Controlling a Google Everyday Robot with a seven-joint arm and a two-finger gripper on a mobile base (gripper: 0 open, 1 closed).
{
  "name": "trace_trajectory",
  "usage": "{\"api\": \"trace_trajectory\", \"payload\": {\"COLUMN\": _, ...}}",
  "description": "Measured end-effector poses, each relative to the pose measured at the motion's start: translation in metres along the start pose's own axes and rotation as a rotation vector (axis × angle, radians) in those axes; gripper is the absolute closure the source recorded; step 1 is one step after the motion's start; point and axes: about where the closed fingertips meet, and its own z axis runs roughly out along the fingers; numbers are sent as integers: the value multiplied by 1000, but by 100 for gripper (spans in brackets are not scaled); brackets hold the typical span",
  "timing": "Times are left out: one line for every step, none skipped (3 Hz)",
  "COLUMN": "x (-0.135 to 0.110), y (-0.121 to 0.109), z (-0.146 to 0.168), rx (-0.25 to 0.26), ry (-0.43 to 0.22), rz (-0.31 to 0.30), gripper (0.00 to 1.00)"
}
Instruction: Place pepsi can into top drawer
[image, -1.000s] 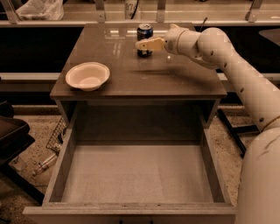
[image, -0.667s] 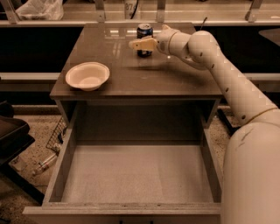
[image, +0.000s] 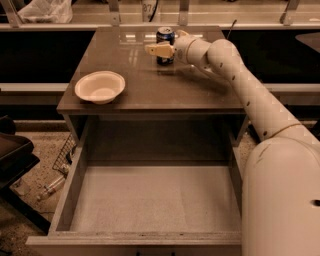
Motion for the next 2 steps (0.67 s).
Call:
{"api": "trace_trajectory", "payload": {"x": 2, "y": 1, "z": 9, "rx": -4, "ry": -15, "rz": 7, "gripper": 39}}
{"api": "trace_trajectory", "payload": {"x": 2, "y": 3, "z": 11, "rx": -8, "ry": -15, "rz": 7, "gripper": 62}}
